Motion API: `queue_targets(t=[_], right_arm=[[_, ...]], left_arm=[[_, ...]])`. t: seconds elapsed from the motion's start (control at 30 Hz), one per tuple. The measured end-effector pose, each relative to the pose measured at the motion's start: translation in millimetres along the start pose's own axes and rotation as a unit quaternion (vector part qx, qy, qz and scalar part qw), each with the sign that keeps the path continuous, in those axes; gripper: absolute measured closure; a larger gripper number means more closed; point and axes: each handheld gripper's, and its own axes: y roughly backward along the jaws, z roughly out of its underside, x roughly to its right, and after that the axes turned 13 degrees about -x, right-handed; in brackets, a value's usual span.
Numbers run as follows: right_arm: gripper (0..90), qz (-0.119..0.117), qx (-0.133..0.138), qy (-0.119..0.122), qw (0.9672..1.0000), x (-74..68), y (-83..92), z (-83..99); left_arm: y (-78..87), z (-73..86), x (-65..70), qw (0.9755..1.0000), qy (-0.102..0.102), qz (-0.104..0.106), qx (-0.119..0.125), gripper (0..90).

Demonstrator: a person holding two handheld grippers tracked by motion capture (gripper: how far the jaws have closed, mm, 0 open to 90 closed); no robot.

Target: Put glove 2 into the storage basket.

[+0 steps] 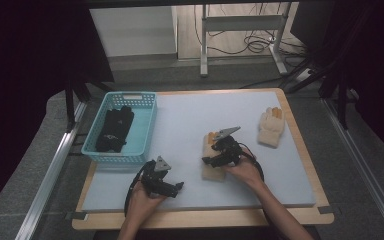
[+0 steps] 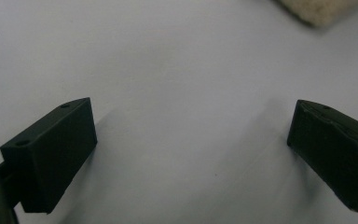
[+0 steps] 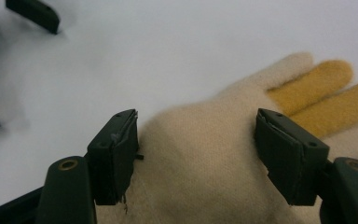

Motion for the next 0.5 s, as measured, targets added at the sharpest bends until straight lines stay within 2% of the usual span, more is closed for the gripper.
queue_targets(t=[0.1, 0.23, 0.3, 0.37, 0.4, 0.5], right_arm=[[29.9, 0.001, 0.004, 0.004, 1.0000, -0.8, 1.1, 0.0], [29.7, -0.012, 0.029, -0.011, 0.9994, 10.7, 11.0, 2.1], [29.7, 0.000, 0.032, -0.022, 0.9993, 18.6, 18.0, 4.3], [30.6, 0.019, 0.036, -0.041, 0.9983, 32.6, 27.4, 10.3], [30.6, 0.019, 0.036, -0.041, 0.9983, 32.6, 27.4, 10.3], [38.5, 0.041, 0.040, -0.065, 0.9962, 51.3, 38.0, 20.9]], left_arm=[[0.0, 0.0, 0.0, 1.0000, 0.000, 0.000, 0.000, 1.5], [0.0, 0.0, 0.0, 1.0000, 0.000, 0.000, 0.000, 1.6], [0.0, 0.0, 0.0, 1.0000, 0.000, 0.000, 0.000, 1.5], [0.0, 0.0, 0.0, 1.0000, 0.000, 0.000, 0.000, 1.5], [0.0, 0.0, 0.0, 1.0000, 0.000, 0.000, 0.000, 1.5], [0.0, -0.1, 0.0, 1.0000, 0.000, 0.000, 0.000, 1.6]])
